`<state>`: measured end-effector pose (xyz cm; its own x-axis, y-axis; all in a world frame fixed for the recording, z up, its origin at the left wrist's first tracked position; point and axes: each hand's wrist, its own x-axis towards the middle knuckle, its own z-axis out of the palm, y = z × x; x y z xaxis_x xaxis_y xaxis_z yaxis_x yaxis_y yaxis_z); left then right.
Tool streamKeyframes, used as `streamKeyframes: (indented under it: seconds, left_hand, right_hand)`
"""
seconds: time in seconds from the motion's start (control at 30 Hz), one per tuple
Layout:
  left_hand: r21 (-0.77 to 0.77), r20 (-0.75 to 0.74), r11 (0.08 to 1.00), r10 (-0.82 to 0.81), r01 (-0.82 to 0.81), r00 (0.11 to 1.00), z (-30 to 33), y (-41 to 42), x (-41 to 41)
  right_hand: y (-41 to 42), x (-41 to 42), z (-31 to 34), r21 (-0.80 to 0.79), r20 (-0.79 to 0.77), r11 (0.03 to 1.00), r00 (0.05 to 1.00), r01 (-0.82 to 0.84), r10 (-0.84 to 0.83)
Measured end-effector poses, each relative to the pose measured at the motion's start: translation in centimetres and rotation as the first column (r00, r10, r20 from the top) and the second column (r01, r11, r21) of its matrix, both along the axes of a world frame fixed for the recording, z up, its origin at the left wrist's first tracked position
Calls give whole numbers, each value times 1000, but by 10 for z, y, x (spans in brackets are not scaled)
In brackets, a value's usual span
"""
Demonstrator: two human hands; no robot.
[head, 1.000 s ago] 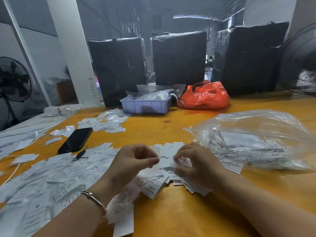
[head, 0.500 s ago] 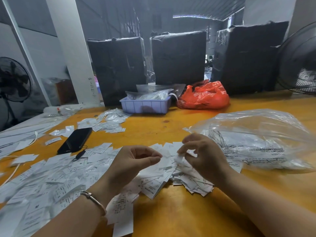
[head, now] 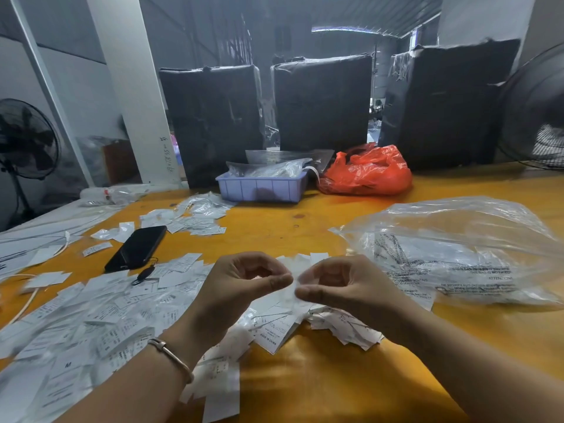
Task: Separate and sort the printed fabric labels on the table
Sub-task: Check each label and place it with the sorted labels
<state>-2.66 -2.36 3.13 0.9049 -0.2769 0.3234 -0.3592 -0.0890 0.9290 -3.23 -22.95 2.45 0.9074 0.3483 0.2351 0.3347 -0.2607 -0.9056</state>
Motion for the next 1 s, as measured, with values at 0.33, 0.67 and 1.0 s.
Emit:
streamKeyframes:
  seconds: [0.33, 0.67, 1.0]
  left_hand:
    - [192, -54, 973, -116, 124, 992, 2, 0, -2]
    - [421, 107, 906, -102, 47, 989, -2, -3, -1]
    - [185, 94, 982, 10, -27, 996, 3, -2, -3]
  right_hand:
    - [-2, 0, 7, 235, 24, 972, 999, 22, -28]
    - [0, -7, 12, -287, 438, 945, 899, 153, -13]
    - [-31, 3, 29, 310, 94, 944, 984, 116, -152]
